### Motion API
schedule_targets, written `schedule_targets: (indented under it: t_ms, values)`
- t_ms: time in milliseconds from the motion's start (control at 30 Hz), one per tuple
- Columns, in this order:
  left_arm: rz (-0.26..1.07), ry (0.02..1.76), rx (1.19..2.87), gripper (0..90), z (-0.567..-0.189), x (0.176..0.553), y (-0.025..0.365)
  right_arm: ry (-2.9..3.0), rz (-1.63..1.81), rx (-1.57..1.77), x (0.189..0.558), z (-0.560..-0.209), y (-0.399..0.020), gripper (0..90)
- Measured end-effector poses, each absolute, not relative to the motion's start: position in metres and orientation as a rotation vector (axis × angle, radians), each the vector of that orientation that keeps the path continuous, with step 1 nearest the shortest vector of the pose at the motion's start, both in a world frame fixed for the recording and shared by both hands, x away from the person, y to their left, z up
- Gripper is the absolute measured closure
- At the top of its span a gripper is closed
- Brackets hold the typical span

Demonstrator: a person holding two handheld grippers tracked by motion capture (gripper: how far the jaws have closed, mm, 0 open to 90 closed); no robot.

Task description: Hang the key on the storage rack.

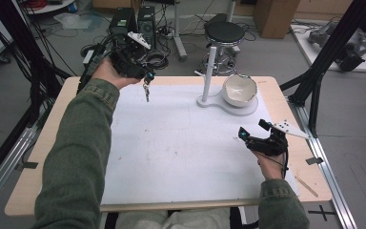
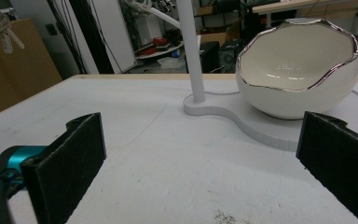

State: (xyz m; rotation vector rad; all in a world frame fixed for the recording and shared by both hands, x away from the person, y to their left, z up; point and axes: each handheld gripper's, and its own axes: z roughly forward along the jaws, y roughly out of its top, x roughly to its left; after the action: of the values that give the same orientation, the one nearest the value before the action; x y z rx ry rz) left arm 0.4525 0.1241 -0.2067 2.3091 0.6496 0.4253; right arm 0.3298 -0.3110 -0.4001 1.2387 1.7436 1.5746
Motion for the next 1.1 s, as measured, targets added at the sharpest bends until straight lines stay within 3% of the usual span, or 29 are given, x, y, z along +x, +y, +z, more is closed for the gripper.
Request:
schedule_targets:
  t_ms: [1100]
  values:
    - [0.361, 0.527, 2.303, 80.7, -0.21, 0.472, 0.045, 1.747, 1.581, 1.23, 0.33, -0.401, -0.312, 0.4]
